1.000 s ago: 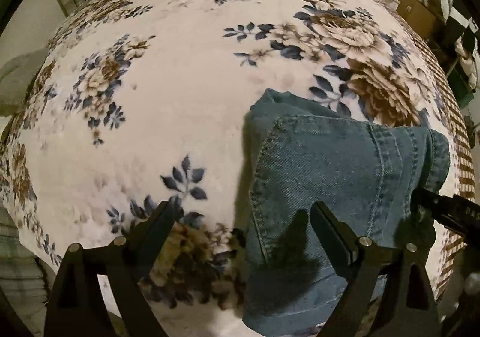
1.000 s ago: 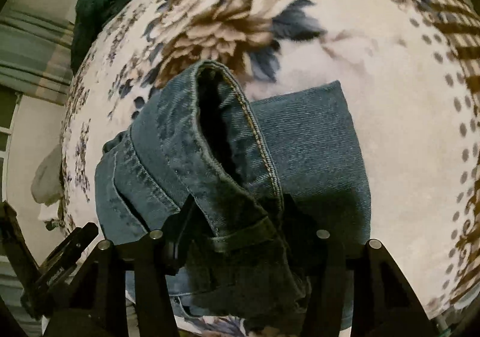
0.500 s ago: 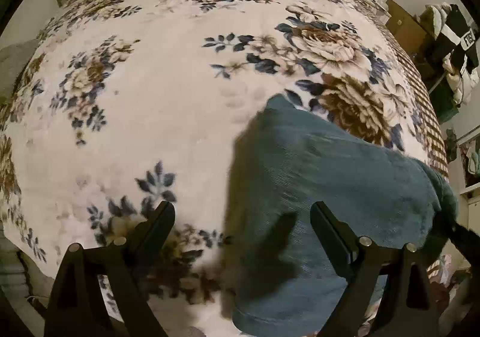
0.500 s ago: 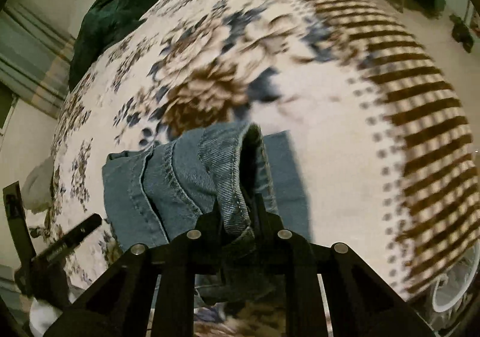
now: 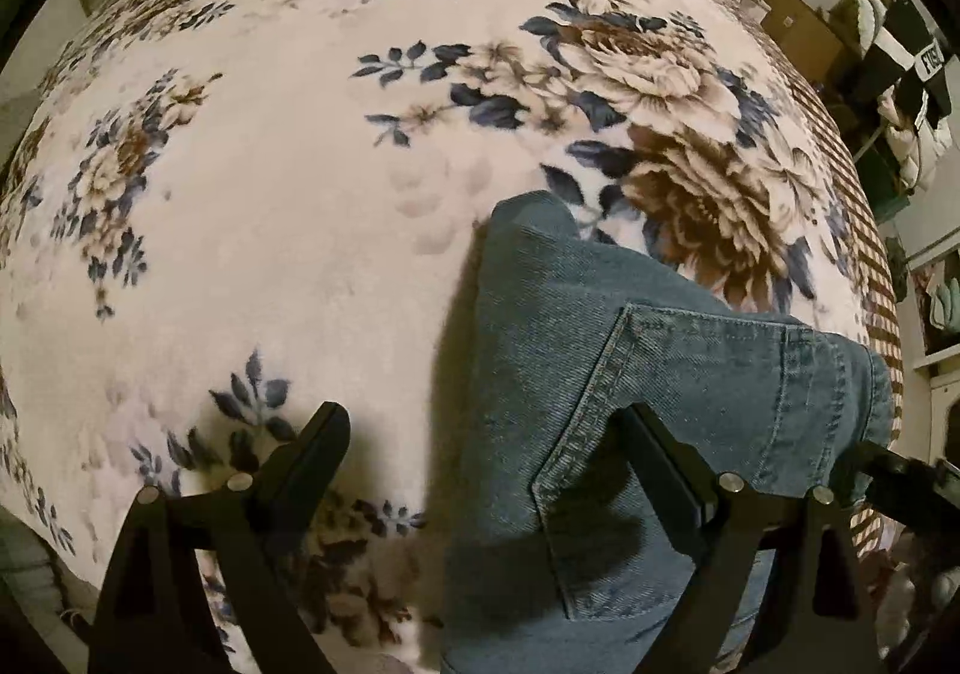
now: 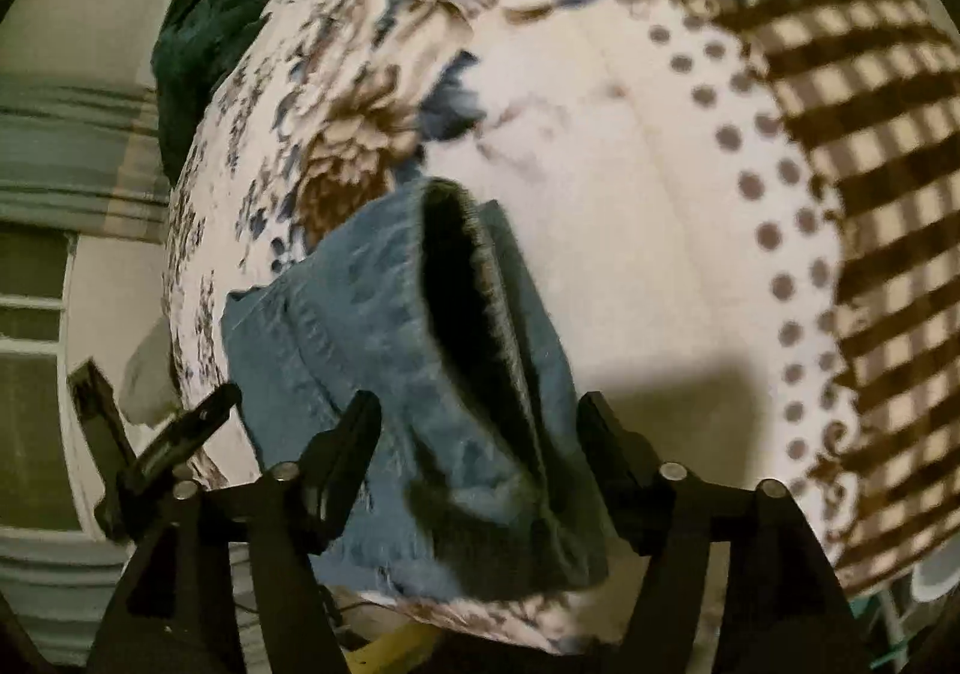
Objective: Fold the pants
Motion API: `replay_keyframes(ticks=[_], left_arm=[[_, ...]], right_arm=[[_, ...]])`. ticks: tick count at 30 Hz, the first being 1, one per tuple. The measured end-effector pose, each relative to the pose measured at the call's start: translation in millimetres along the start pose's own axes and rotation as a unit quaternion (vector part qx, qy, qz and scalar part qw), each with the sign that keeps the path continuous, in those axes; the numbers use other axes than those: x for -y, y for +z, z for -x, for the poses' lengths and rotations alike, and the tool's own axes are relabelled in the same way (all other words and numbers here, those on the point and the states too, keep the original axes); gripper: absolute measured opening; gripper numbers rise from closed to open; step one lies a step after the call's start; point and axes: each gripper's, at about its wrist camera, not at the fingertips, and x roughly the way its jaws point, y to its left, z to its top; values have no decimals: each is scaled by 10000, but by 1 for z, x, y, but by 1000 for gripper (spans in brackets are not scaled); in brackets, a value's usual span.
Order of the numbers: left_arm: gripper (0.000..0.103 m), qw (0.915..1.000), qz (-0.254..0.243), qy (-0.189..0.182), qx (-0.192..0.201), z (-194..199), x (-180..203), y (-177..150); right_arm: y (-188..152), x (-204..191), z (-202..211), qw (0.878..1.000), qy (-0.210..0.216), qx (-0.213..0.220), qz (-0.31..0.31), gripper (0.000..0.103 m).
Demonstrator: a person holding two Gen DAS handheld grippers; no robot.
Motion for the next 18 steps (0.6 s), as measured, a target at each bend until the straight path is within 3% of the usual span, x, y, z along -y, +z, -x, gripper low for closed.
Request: replay_keyframes(ticks=[2, 3, 4, 6, 11, 16, 18], left_arm=[[92, 10000, -16, -8, -6, 3, 1, 1], [92, 10000, -11, 16, 22, 6, 1, 2], [92, 10000, 14, -11, 72, 10, 0, 3], [92, 9999, 78, -59, 131, 15, -2, 7], [92, 9995, 217, -217, 59, 10, 2, 21], [92, 9988, 283, -382, -129, -21, 20, 43], [92, 9990, 230, -220, -304, -41, 26, 51]], right_arm=[[4, 2, -18, 9996, 203, -162, -81, 66], [2, -2, -22, 9996, 258, -107, -65, 37], [0, -10, -26, 9999, 150, -29, 75, 22], [-6, -30, -23, 9979, -371, 164, 503, 12], [-20, -27, 35, 9937, -654, 913, 62, 9], [-23, 21, 58, 9907, -896, 923, -454, 10], [-19, 29, 51, 9903, -990, 851, -483, 10]])
